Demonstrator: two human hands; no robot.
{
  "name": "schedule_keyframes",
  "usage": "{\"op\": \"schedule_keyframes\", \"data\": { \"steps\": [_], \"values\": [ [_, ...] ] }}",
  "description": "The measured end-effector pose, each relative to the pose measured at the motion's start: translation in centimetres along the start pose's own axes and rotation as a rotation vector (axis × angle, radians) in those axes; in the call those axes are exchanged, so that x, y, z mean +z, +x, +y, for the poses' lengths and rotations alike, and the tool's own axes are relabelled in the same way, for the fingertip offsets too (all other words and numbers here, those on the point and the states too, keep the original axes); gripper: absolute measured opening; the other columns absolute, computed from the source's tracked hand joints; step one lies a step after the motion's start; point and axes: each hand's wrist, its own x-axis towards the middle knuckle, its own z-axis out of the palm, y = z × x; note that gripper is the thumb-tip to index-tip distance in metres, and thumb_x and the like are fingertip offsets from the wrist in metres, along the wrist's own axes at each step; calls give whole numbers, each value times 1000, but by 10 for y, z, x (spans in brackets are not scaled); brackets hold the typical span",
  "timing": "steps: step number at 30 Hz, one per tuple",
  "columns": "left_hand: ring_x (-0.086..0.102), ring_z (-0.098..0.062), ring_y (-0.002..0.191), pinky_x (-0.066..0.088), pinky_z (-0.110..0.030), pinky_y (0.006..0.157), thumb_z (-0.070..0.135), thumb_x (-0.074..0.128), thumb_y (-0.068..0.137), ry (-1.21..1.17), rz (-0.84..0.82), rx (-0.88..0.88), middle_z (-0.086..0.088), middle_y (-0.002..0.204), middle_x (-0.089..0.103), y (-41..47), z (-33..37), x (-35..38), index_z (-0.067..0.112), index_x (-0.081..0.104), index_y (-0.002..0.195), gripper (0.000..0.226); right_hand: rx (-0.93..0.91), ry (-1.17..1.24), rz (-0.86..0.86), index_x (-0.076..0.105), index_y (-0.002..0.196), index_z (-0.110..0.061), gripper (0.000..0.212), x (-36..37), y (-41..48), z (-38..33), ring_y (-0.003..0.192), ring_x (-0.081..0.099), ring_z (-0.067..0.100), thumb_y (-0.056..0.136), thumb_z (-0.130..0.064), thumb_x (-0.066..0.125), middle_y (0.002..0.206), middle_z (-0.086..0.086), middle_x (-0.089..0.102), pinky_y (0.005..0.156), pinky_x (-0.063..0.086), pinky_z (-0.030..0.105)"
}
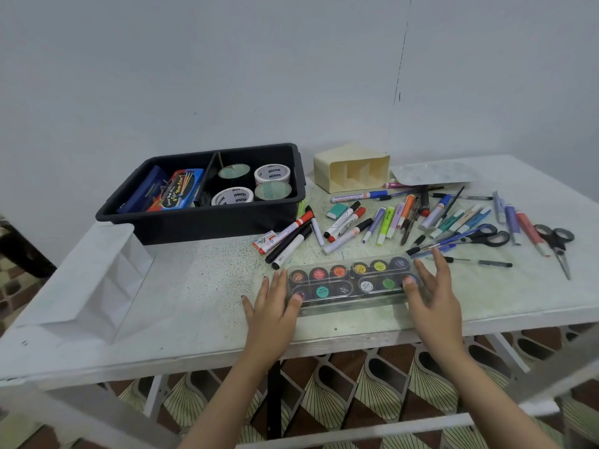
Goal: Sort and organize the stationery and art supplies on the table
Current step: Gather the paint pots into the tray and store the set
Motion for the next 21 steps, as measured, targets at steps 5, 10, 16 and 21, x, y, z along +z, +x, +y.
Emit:
{"op": "schedule_keyframes", "data": {
  "steps": [5,10,16,21],
  "values": [
    [-4,4,135,-23,-32,109,29,33,101,-138,-27,64,3,157,14,0,6,-3,23,3,151,58,4,9,1,19,147,-34,65,0,0,2,103,58,8,92,-32,54,136,-4,52,82,41,28],
    [18,-6,137,5,-35,118,27,39,100,-221,-38,81,7,144,35,-6,6,-7,24,6,151,60,29,36,-13,21,148,-32,62,-1,-2,1,90,53,-11,94,-26,53,138,-8,50,72,38,9],
    [27,-3,130,27,-28,108,36,44,97,-72,-2,146,7,147,35,-13,-3,-10,22,14,150,63,59,82,-61,23,146,-34,60,-3,3,1,109,52,2,95,-22,52,138,-5,51,89,35,21],
    [32,-5,121,31,-29,100,37,61,84,-112,15,134,10,127,42,-10,-2,-16,27,32,142,66,68,85,-111,24,146,-29,59,-7,5,1,120,50,8,96,-19,52,137,-6,52,92,33,21]
  ]
}}
